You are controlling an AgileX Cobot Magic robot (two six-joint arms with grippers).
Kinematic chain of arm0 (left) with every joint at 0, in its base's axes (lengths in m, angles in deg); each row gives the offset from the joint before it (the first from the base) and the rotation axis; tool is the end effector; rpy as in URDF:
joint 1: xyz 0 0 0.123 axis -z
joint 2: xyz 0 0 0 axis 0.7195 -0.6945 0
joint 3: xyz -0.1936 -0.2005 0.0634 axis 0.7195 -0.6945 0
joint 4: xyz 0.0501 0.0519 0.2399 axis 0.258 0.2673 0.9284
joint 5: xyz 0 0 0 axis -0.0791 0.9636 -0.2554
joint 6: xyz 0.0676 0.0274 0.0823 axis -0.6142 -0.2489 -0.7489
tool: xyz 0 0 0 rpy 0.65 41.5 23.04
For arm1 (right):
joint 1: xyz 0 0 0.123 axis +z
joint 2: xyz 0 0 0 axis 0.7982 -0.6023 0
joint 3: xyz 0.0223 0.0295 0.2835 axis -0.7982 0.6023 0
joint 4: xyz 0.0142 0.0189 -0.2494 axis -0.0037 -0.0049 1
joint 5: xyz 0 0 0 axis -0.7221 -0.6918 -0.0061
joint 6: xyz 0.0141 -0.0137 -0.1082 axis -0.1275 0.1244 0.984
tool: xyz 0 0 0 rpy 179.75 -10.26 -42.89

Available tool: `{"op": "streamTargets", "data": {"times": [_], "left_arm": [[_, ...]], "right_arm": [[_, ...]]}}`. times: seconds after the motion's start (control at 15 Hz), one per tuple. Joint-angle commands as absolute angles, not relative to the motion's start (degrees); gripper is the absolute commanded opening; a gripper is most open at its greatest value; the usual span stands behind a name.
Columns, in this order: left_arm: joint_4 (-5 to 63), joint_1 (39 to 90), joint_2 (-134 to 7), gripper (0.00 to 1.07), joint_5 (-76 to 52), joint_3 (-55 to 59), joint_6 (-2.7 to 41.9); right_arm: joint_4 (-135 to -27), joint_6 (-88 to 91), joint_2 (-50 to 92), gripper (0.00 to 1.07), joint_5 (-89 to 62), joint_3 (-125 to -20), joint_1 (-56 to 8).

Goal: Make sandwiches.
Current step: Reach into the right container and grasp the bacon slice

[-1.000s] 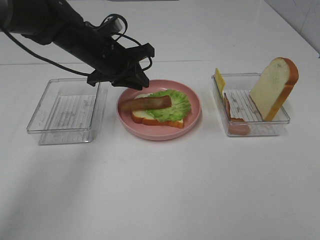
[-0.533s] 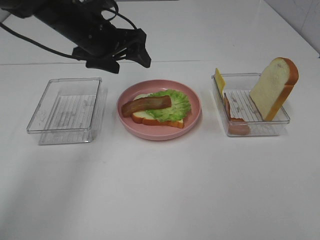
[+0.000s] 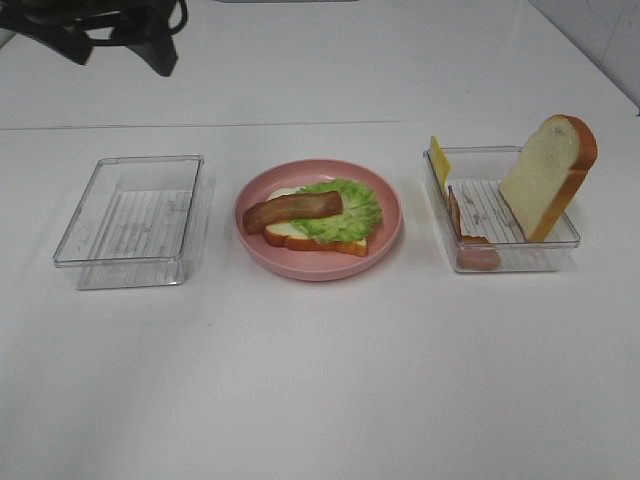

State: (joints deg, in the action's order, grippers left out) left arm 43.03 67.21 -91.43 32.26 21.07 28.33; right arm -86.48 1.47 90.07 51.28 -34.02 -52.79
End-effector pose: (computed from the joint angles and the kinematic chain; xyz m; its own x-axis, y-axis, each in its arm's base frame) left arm 0.3537 -0.1378 0.3200 -0.8156 0.2198 -0.5353 0.2924 0.9548 -0.0533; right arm 0.0073 0.0096 0.2691 -0.4512 -0.0380 -0.8916 -0.0971 0.9953 0.0067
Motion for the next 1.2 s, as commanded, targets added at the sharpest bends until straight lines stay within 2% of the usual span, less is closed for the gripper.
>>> {"op": "streamTargets", "data": {"times": [0.07,0.33,0.53,1.2], "left_arm": [[47.3,67.3,-86.5,0.79,40.6,21.4,32.0],[47.6,67.3,-77.0,0.79,50.4,21.2,32.7],[47.5,67.4,-69.2,0.79,50.4,16.5,32.7],[47.5,67.4,-25.7,0.79,50.2,-15.0,32.4]], "right_arm": [[-86.3,1.7,90.8,0.76,50.6,-33.9,-53.0],[-86.3,1.7,90.8,0.76,50.6,-33.9,-53.0],[-86.3,1.7,90.8,0.76,50.6,-33.9,-53.0],[-86.3,1.7,90.8,0.76,50.6,-33.9,-53.0]]}}
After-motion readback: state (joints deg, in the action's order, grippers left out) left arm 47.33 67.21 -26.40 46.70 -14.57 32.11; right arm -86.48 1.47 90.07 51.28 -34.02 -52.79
